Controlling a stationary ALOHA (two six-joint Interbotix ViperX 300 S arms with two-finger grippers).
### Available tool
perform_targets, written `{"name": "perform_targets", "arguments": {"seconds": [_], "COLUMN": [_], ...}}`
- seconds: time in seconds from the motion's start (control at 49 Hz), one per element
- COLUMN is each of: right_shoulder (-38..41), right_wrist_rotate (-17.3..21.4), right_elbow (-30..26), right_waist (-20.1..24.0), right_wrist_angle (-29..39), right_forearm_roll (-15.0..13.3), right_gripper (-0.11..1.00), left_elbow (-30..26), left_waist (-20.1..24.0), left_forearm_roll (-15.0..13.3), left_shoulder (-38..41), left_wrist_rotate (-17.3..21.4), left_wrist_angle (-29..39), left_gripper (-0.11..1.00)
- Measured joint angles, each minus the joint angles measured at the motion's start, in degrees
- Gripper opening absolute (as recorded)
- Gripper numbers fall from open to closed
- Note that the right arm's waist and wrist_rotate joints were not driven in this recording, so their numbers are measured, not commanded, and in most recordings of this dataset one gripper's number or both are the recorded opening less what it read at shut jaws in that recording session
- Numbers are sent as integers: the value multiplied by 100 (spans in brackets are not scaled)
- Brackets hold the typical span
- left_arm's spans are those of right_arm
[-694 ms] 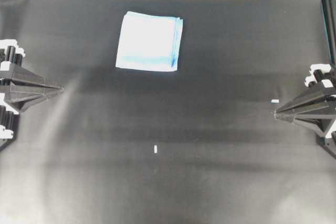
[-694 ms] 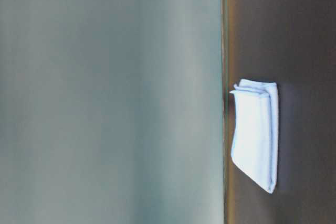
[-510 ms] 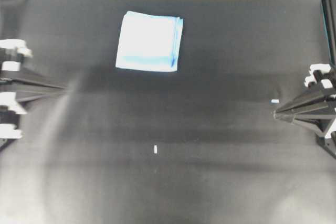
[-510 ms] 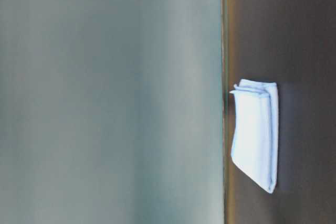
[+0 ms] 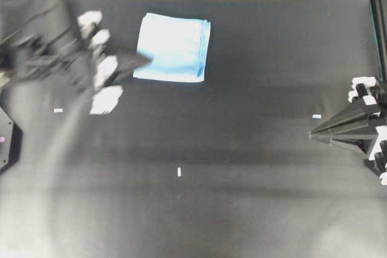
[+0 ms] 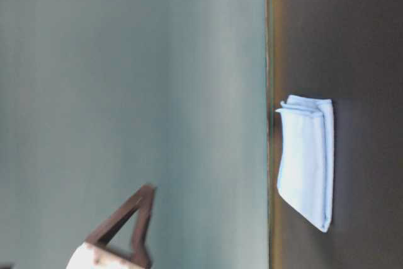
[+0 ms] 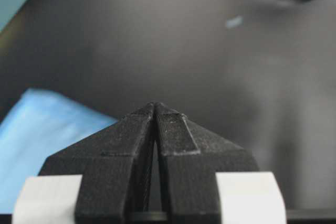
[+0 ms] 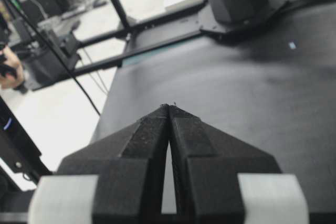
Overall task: Push a blue cloth with the left arm to wipe the desk.
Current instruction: 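Reach the left gripper forward and lower it onto the blue cloth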
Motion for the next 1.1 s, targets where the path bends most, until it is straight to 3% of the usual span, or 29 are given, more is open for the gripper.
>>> {"name": "perform_targets", "arguments": {"seconds": [0.102, 0.265, 0.367, 0.592, 1.102], "right_shoulder": [0, -9, 0, -9, -18], "right_wrist_rotate": [-9, 0, 0, 0, -9], "right_elbow": [0, 0, 0, 44, 237], "right_waist": [0, -9, -9, 0, -9], "right_wrist_angle": [88, 202, 237, 246, 237], "right_forearm_roll": [0, 0, 0, -9, 0], "right_gripper": [-2, -2, -2, -2, -2], "left_elbow": [-308, -694, -923, -1248, -1441], "left_waist": [220, 466, 703, 1037, 1143], "left_forearm_roll": [0, 9, 9, 9, 9], "left_shoulder": [527, 1380, 1854, 2707, 3771], "left_wrist_rotate": [0, -44, -44, 9, 105], "left_wrist_angle": [70, 53, 105, 158, -53], "left_gripper": [18, 67, 88, 86, 86]}}
